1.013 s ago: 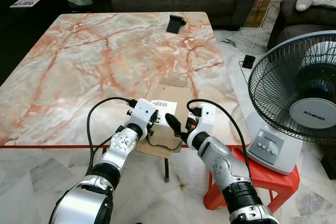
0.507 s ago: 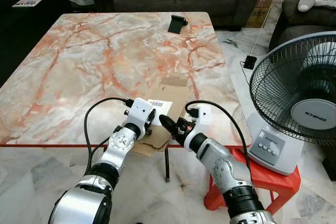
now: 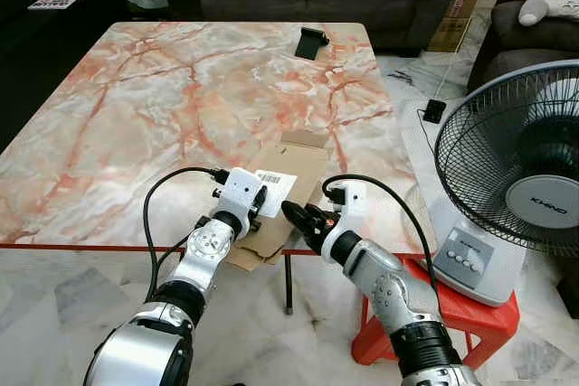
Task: Picking trash to rubbish bin
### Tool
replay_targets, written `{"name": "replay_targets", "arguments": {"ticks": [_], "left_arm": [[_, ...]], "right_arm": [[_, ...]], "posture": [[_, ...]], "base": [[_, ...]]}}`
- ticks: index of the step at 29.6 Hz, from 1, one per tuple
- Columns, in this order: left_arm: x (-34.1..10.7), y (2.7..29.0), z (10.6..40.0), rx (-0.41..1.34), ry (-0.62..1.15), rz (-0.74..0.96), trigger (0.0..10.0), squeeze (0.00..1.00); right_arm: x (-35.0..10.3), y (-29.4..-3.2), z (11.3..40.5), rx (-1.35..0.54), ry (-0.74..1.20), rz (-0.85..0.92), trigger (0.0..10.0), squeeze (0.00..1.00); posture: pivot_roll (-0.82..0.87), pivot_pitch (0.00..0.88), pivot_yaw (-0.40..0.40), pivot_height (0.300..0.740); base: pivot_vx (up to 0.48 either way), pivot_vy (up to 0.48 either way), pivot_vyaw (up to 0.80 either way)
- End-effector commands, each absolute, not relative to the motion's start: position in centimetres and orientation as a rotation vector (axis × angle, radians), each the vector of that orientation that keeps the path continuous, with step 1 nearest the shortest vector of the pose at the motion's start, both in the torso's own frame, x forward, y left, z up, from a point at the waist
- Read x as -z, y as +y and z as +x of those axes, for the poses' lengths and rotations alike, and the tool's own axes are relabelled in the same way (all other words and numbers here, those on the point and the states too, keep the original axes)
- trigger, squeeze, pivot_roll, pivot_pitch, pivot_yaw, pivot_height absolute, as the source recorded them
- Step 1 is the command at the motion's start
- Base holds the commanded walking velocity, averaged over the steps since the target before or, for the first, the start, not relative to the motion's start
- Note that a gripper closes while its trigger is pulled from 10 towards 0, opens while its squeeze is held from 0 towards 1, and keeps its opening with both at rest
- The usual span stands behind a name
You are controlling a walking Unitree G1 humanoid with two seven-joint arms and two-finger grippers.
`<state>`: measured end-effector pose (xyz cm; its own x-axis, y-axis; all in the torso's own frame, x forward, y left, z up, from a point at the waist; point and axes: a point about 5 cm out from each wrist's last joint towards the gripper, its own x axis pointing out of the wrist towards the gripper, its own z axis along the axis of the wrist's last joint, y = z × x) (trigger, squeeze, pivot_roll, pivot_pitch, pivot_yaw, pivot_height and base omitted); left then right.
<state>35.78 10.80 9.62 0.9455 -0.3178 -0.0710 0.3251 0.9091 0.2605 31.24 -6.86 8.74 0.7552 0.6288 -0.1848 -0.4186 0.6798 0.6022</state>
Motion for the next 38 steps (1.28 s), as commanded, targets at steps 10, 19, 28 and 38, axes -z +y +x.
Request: {"name": "replay_targets", "arguments": {"ticks": [10,19,28,38], "left_arm": [[-9.1,10.4,35.4,0.34,0.034,0.281,10.0,0.0],[-9.6,10.4,35.6,0.313,0.006,0.276,10.0,0.0],[-10.8,10.3,36.0,0.279,-0.062,0.245,10.0,0.0],[-14.8,10.5,36.9,0.2,-0.244,0.143,10.0,0.0]], "right_arm": [[-9.4,-6.1,31.1,-0.661,0.38,0.558,0.0,0.0],[-9.4,-6.1,31.2,-0.661,0.381,0.56,0.0,0.0],[-9.7,-6.6,31.7,-0.604,0.347,0.571,0.0,0.0],[-12.3,-8.5,33.9,-0.428,0.169,0.665,0.0,0.0]], "posture": [[-0.11,0.034,-0.034,0.74],[-0.12,0.029,-0.033,0.74],[-0.12,0.015,-0.032,0.74],[-0.11,0.0,-0.025,0.74]], "base": [[0.0,0.0,0.0],[0.0,0.0,0.0],[0.0,0.0,0.0],[0.0,0.0,0.0]]}}
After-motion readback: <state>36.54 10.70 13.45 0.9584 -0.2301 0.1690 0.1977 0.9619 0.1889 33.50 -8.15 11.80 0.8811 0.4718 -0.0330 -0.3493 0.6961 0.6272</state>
